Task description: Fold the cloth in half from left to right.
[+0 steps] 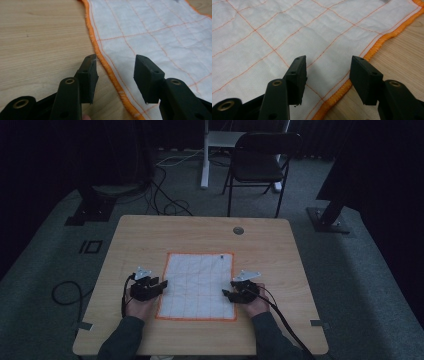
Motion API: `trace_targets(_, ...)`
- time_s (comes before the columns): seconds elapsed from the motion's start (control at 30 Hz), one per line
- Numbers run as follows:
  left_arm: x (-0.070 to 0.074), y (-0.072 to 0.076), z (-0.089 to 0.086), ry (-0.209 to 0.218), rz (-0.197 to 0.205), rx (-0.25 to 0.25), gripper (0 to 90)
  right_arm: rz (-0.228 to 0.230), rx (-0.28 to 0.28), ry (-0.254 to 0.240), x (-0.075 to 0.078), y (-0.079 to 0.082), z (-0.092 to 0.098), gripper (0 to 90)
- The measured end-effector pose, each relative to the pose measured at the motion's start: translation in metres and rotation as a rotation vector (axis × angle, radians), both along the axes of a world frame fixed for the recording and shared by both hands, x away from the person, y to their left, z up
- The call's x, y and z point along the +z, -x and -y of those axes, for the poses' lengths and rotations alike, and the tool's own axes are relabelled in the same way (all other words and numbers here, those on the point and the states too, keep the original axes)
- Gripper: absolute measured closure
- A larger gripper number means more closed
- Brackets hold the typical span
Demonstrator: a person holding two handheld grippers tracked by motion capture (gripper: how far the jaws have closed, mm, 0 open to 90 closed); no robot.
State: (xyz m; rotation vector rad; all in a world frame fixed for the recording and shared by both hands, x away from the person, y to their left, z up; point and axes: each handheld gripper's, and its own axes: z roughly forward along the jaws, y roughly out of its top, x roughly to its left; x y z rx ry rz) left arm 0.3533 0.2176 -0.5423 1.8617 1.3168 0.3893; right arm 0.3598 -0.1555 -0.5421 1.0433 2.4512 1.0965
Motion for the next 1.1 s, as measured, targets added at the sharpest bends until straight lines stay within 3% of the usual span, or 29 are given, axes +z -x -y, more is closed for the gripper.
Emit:
trace_targets(0.4,-0.002,-0.002,0.013,-0.049,0.004,-0.005,56.5,-0.002,0.003,-0.002,0.0,0.0,0.0,46.7)
trace_targets(0.6,-0.001,-0.001,0.022,-0.08,0.01,-0.009,63.7,-0.002,0.005,-0.001,0.0,0.0,0.0,46.5)
trace_targets(0.67,-0.001,-0.002,0.023,-0.082,0.008,-0.007,65.6,-0.001,0.005,-0.001,0.0,0.0,0.0,46.4)
trace_targets(0.7,-0.001,-0.002,0.024,-0.08,0.002,-0.002,74.9,0.0,0.006,0.0,0.0,0.0,0.0,46.3)
trace_targets(0.77,-0.001,-0.003,0.024,-0.071,-0.007,-0.01,82.6,-0.001,0.007,0.0,0.0,0.0,0.0,46.1)
trace_targets(1.1,0.001,-0.003,0.015,-0.056,-0.042,-0.009,87.5,0.004,-0.005,-0.024,0.002,0.0,0.004,45.5)
